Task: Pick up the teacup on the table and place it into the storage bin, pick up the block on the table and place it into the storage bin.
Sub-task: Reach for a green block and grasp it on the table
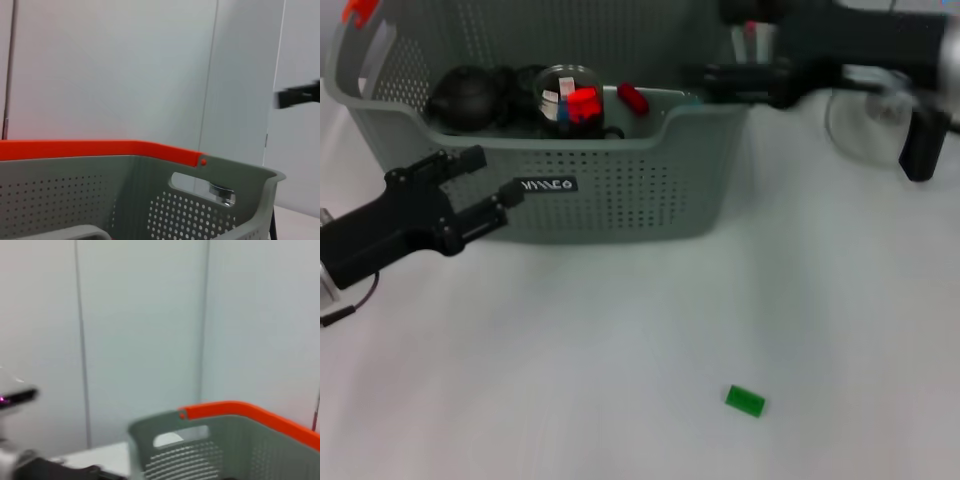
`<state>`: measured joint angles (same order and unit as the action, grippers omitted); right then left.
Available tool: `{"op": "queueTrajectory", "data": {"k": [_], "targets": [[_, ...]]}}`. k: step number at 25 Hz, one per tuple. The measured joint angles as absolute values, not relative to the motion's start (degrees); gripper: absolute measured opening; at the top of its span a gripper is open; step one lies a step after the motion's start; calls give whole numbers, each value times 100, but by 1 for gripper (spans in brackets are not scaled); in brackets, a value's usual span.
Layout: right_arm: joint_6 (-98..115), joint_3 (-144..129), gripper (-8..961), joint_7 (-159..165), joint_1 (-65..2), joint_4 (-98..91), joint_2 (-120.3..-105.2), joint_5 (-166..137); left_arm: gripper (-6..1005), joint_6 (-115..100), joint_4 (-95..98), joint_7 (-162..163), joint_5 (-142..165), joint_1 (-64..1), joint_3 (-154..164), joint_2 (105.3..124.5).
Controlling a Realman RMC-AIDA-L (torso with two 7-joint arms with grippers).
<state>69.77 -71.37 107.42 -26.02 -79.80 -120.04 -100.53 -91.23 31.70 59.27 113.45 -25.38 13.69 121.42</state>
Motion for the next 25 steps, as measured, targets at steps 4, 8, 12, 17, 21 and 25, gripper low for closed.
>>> {"op": "queueTrajectory", "data": {"k": [4,8,12,17,21,25], "targets": [[8124,-6592,866,9849,-1772,-7649,-12007,-9177,691,-9100,3156,5925,11346,-2561,1370,12134],[9366,-5999,864,9710,-1495,-7501,-11997,-9706,691,-9096,3155,5928,11346,-2600,1371,12114],[10214,-5738,861,10188,-1801,-7523,-11992,-10952,690,-9095,3155,5936,11347,-2622,1379,12104],[10575,-5938,860,10964,-2567,-7478,-12012,-12342,690,-9096,3155,5939,11347,-2643,1400,12103],[10525,-6679,859,11494,-3261,-7231,-12023,-13149,690,-9096,3150,5936,11347,-2631,1408,12104],[10134,-7720,859,12243,-3996,-6784,-12036,-13605,691,-9096,3147,5928,11347,-2593,1393,12117]]}}
